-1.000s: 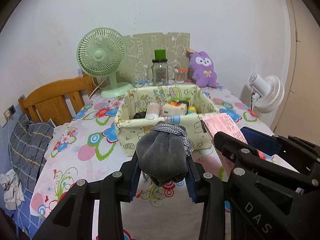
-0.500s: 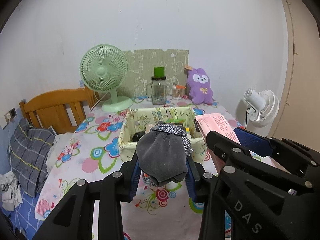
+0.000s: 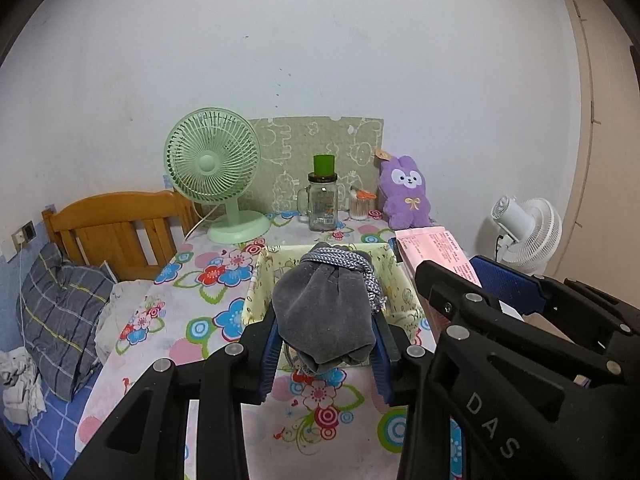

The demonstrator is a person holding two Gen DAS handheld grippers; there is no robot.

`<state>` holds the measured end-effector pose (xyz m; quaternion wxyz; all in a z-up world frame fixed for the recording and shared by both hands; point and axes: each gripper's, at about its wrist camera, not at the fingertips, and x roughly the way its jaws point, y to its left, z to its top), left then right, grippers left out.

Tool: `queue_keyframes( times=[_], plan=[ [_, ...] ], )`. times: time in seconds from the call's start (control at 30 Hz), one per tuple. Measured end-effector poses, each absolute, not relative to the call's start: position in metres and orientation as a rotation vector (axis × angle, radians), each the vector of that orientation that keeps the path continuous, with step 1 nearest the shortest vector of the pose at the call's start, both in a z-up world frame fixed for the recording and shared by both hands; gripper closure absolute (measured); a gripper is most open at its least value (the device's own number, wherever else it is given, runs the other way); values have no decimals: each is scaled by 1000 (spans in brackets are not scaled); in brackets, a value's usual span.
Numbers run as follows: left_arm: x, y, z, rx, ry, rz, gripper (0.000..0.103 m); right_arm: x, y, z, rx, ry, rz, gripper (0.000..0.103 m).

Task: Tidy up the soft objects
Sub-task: 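Lift and carry the grey sock and pink packet over the basket with both tools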

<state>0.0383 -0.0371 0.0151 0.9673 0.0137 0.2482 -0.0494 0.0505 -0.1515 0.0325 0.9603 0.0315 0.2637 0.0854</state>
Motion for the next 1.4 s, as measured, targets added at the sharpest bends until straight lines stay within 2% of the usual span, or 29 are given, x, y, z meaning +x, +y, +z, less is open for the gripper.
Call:
queue_keyframes(
  times=[0.73, 1.4],
  plan=[
    [99, -34, 13, -10, 518, -63, 64, 119, -147, 29, 75, 550, 183, 65],
    [158, -35, -13, -34, 582, -50, 63, 178, -149, 0, 100, 610, 176, 65]
  ],
)
